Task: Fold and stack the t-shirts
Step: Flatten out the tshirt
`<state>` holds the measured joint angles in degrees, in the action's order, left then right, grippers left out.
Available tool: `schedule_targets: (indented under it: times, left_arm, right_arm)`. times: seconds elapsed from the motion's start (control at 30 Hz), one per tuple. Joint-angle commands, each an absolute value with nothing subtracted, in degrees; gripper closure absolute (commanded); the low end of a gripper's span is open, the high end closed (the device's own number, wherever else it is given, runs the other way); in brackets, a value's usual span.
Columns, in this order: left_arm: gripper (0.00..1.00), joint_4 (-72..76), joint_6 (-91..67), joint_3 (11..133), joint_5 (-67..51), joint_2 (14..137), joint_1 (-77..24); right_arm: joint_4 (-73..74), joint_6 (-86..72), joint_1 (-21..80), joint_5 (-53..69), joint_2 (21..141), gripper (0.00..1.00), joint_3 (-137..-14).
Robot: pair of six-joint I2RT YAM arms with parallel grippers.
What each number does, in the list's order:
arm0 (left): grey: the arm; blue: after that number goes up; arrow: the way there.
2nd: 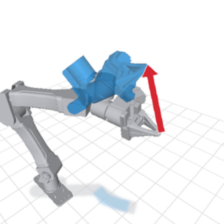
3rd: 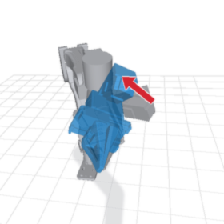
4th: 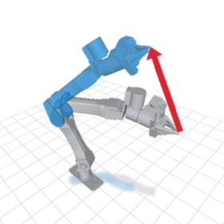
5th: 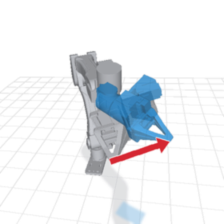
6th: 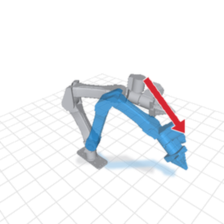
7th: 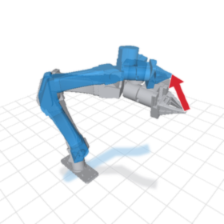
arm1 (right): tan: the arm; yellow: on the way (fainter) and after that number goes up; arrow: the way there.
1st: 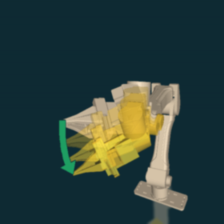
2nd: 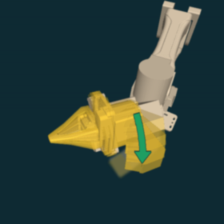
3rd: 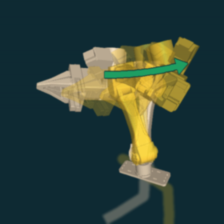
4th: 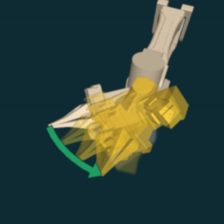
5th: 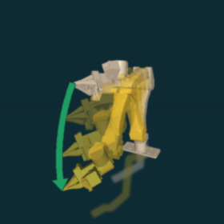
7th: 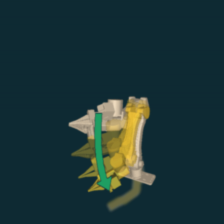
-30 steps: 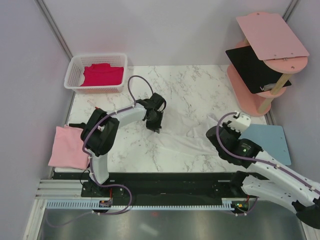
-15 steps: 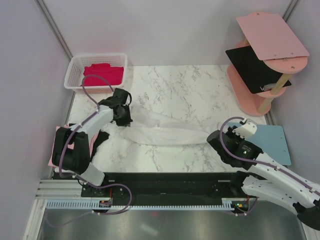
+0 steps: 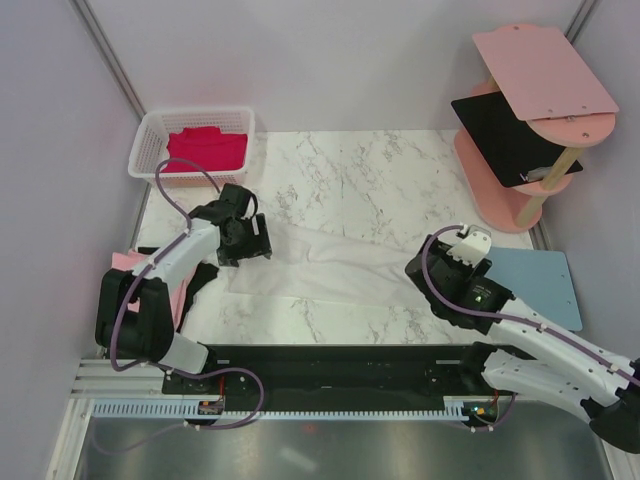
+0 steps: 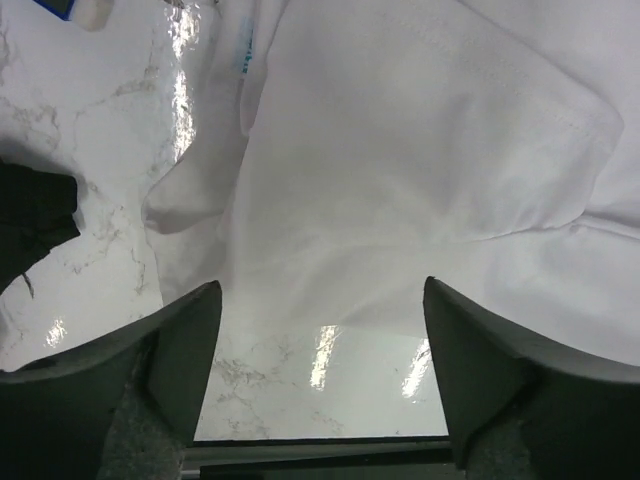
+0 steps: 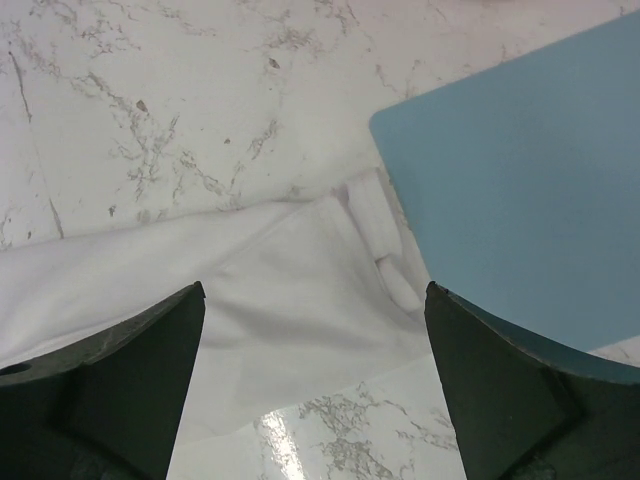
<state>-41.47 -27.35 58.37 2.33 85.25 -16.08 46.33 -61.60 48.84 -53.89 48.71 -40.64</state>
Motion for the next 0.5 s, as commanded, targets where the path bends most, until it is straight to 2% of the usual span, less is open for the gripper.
schedule_targets:
  times: [0.0,0.17,0.47]
  left_arm:
    - [0.09,-41.5,-28.0,58.7,3.5,80.5,-15.8]
    - [0.09,-39.9,-25.7,64.0,4.4,83.3,-15.8]
    - [0.14,-38.9,-25.8,72.3,7.5,99.8,-15.8]
  right_arm:
    - [38.9,-54.3,48.6,-53.2,51.6,0.02,-42.2]
    - [33.6,-52.3,48.6,-52.6,57.1,0.02,-41.7]
    - [29.0,-50.8,48.4,-51.3,66.4,0.02,-42.8]
